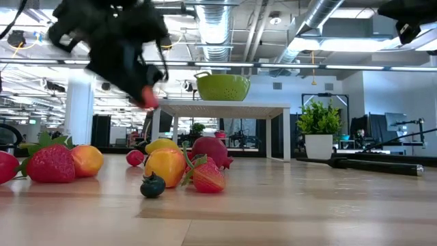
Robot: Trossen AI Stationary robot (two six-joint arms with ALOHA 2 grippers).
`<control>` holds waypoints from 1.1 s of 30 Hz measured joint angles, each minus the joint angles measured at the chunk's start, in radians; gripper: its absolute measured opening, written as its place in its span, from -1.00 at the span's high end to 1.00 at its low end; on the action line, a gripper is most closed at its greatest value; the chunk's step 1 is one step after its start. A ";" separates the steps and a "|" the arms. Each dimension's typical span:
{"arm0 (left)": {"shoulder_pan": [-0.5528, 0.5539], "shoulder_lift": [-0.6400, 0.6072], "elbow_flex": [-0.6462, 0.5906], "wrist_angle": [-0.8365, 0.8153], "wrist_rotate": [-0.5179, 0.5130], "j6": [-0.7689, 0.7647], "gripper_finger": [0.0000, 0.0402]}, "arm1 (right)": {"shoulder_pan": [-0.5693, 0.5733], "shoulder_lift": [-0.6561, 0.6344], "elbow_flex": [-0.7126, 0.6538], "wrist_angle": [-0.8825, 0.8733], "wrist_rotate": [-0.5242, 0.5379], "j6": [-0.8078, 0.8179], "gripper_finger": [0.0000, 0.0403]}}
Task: Pick & Place Fruit
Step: Put the yellow peach into the green strainer bowl
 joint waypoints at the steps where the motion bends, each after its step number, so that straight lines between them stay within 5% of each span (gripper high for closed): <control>1: 0.008 -0.020 0.000 0.037 -0.005 0.000 0.38 | 0.000 0.000 0.000 0.000 0.000 0.000 0.92; 8: 0.111 -0.122 0.000 0.378 -0.121 0.056 0.38 | 0.000 0.000 0.000 0.000 0.000 0.000 0.92; 17: 0.287 -0.159 0.002 0.808 -0.129 0.060 0.36 | 0.000 0.000 0.000 0.000 0.000 0.000 0.92; 33: 0.511 -0.091 0.077 0.859 -0.129 0.088 0.36 | 0.000 0.000 0.000 0.000 0.000 0.000 0.92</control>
